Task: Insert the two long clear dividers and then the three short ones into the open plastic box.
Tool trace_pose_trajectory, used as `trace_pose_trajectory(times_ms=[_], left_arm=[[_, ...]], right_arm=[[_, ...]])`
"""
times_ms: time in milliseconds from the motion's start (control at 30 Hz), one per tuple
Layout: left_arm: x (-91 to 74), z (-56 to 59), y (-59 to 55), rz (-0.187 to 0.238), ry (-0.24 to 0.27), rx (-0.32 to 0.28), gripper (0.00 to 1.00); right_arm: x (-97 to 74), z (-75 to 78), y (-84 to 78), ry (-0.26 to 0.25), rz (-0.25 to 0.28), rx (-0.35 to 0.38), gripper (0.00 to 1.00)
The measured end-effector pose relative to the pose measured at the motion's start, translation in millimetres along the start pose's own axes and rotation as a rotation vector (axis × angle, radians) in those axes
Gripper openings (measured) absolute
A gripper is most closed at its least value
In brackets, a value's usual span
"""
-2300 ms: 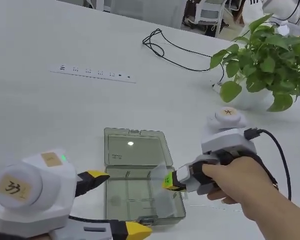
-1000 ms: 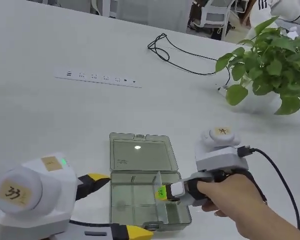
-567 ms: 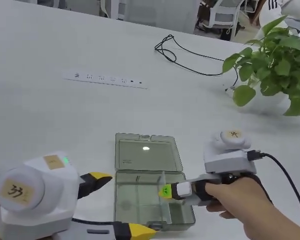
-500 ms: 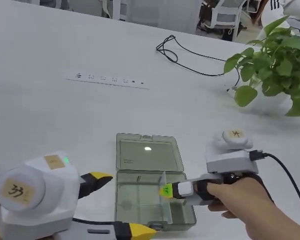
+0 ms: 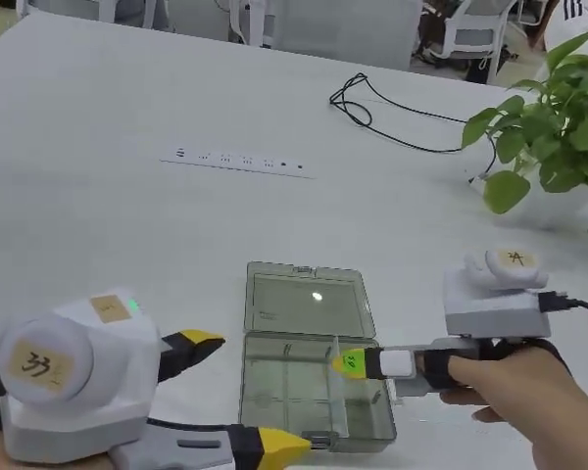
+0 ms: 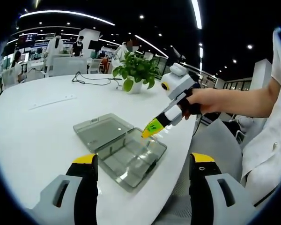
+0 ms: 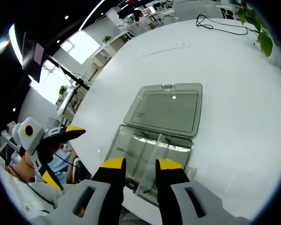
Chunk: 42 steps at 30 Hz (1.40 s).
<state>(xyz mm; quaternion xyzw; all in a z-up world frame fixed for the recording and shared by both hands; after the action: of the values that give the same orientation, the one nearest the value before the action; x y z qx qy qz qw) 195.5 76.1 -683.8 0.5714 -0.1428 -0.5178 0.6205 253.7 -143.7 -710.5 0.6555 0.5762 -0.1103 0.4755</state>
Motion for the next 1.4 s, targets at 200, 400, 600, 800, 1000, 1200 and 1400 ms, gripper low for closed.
trace_pose_trajectory(times_ms=[200,400,600,800,1000,1200,1400], left_arm=[[-6.4,4.1,4.6,0.003,0.044,-0.003,0.81],[-11.8,7.2,9.9,0.014,0.094,-0.012,0.81],[-15.8,10.6,13.5,0.029,0.141,-0.025,0.81],[-16.2,17.6,15.4,0.04,0.18,-0.035,0.81],[-14.5,21.8,14.4,0.056,0.208,-0.046,0.81],[-15.8,23.0,14.8,0.07,0.232,-0.05,0.81],[-21.0,15.6,11.2,0.056,0.257,-0.061,0.81]], right_arm=[[-17.3,-1.7,4.8,0.053,0.041,-0.062,0.32],[-33.4,-0.5,6.2,0.088,0.063,-0.133,0.39],[-48.4,2.6,7.7,0.118,0.092,-0.178,0.46],[-61.1,4.9,5.7,0.157,0.112,-0.287,0.6],[-74.2,7.1,-3.2,0.2,0.105,-0.387,0.71],[-81.5,12.0,-10.7,0.233,0.119,-0.442,0.8],[-83.2,17.3,-19.9,0.255,0.129,-0.52,0.85]])
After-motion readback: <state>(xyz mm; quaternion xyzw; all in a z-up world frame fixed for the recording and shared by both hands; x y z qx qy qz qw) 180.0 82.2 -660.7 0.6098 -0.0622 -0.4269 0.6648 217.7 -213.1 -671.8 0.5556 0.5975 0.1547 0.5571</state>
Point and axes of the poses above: the centre of the closed fingertips' face, and the gripper's own axes: x roughly forward along the fingers, z roughly to its right, y roughly out of its top, the point moved 9 cm from there along -x, roughly backward along the fingers, and after that the axes turned 1 degree about -x, right-handed, at the moved point
